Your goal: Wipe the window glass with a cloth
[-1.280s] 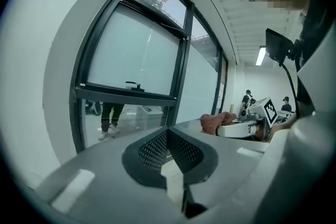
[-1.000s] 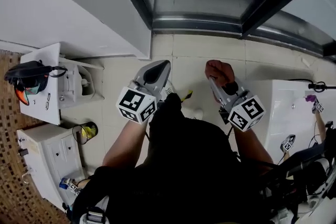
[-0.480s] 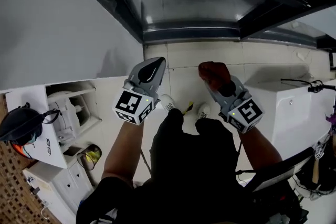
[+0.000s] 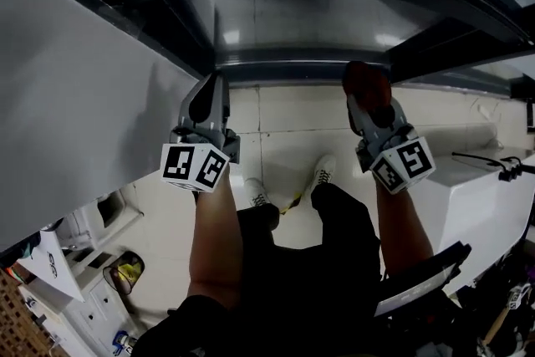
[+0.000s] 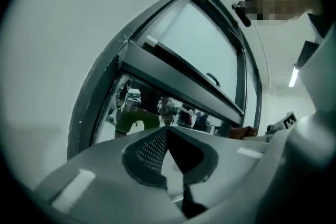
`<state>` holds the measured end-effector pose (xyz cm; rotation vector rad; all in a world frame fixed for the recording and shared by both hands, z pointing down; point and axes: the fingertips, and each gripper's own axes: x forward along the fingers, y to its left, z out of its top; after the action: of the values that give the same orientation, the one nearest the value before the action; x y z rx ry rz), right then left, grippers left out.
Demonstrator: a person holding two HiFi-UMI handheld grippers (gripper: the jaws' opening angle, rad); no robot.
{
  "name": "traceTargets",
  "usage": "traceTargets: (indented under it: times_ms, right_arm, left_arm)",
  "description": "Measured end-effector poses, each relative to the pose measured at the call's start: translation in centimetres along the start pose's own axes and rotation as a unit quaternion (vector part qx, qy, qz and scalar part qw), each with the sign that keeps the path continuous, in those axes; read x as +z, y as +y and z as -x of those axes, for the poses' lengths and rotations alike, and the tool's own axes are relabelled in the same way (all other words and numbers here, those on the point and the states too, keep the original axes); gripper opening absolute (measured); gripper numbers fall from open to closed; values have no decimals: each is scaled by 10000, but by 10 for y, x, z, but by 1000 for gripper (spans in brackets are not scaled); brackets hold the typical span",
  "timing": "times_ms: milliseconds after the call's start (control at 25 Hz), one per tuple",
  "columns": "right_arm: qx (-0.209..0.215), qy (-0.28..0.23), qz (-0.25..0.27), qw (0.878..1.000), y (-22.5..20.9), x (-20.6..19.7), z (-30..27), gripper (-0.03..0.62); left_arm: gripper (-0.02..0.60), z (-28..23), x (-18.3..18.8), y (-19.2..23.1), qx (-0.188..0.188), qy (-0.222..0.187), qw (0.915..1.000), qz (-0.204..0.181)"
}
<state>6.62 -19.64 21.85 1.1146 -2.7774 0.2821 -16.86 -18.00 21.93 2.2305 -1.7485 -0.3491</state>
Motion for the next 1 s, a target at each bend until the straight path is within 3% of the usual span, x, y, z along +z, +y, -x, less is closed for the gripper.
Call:
traceTargets:
  times_ms: [120,240,360,520,760,840,1000]
  right_arm:
    - [429,-81,1021,9938,-23,-13,-35,55]
    - [683,-108,1969,9780,-32,-16,-65,55]
    - [729,-247,2787,9573,-42,-17,-86,55]
    - [458,-367,3941,9172,-50,-25,-107,55]
    - [108,-504,4948,8675,-38,-34,-136,55]
    - [-127,-538,5436,8375,-24,-34,-142,55]
    - [-973,-699,6534,7475,-5,-27,-163,54]
  left_arm:
    - [16,-30,-34,-12,-528,160,9943,-914]
    - [15,-51,-89,-34,-1224,657,9787,-1511]
    - [15,-73,-140,-43,-1597,963,9732,-1346]
    - [16,-95,-191,-41,-1773,1048,9684,-1409]
    - [15,-105,-259,-20,-2011,1111,9612,-1527]
    - [15,-104,-283,-11,-2027,1159,9605,-1513]
    - [15,-95,-326,8,-2033,1192,9614,-1421]
